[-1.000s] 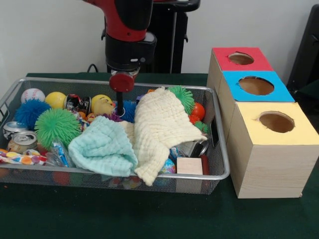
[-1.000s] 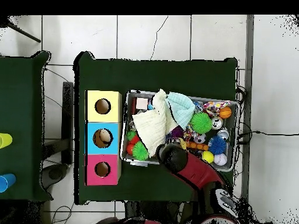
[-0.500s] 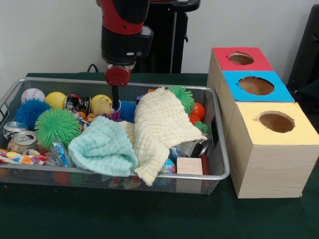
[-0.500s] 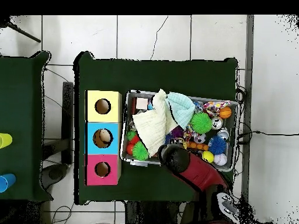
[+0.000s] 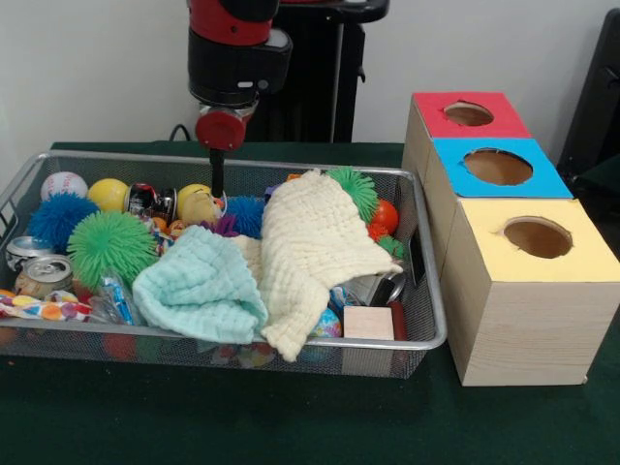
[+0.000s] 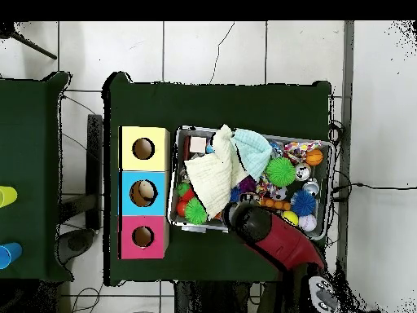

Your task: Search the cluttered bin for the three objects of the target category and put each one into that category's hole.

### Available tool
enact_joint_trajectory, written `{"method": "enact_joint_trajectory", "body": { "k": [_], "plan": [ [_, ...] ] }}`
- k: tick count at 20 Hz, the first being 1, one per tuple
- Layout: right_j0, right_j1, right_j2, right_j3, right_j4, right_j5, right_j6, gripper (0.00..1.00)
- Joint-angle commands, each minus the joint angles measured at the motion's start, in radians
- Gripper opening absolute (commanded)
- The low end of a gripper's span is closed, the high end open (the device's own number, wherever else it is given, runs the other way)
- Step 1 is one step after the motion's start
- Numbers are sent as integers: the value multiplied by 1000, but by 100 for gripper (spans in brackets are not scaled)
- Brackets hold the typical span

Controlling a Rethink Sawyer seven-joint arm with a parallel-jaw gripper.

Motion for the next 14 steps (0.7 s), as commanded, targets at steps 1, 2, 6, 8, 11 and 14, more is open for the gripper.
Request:
{"method": "enact_joint_trajectory", "body": {
  "k": [1, 2, 6, 8, 11, 14],
  "plan": [
    [-38, 32, 62, -74, -3, 44, 34, 100],
    [-47, 38, 70, -75, -4, 37, 30, 100],
    [-78, 62, 99, -78, -9, 2, 19, 100],
    [-92, 65, 108, -76, -14, -9, 14, 100],
    [-107, 70, 119, -65, -23, -31, 12, 100],
    [-106, 78, 124, -50, -29, -50, 20, 100]
  ]
}}
